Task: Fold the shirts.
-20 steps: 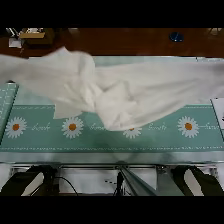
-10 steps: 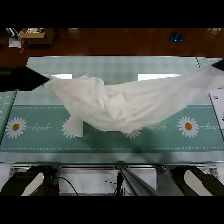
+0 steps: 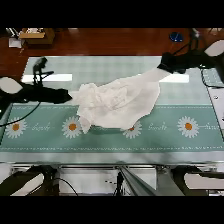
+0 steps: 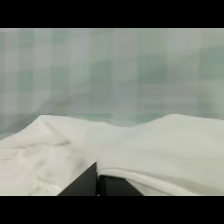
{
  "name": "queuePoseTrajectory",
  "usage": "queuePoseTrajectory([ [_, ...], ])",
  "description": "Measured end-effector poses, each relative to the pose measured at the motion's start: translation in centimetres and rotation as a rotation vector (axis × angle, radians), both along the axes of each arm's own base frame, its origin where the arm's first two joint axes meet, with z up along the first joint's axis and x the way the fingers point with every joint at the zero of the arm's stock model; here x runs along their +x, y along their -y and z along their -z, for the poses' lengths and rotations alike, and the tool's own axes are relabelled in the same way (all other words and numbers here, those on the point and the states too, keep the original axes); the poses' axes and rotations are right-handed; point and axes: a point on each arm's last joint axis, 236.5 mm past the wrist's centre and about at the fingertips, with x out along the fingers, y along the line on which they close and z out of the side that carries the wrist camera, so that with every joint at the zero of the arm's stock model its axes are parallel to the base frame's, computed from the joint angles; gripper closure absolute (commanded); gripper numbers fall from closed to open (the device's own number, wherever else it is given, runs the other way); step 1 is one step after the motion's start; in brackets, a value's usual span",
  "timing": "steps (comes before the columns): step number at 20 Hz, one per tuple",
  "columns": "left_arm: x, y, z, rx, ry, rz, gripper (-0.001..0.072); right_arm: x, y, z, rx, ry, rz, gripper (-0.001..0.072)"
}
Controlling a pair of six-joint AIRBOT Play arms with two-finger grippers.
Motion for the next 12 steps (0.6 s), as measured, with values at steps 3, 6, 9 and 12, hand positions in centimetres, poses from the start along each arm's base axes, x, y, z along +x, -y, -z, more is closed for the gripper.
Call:
queuePoseTrajectory([
  [3, -0.9, 0.1, 2.6, 0.007, -0.066, 0.021, 0.0686, 0.9, 0.1, 2.1, -0.009, -0.014, 0.016, 0.0531],
  [6, -1.3, 0.1, 3.6, 0.014, -0.082, 0.039, 0.0686, 1.1, 1.6, 2.2, -0.015, -0.026, 0.031, 0.0327],
  [9, -1.5, 0.2, 4.0, 0.017, -0.091, 0.051, 0.0685, -0.9, 4.6, 1.4, -0.073, -0.068, -0.006, 0.0327],
  [12, -1.6, 0.2, 4.1, 0.018, -0.095, 0.055, 0.0685, -5.7, 9.7, 2.0, -0.195, -0.195, -0.021, 0.0327],
])
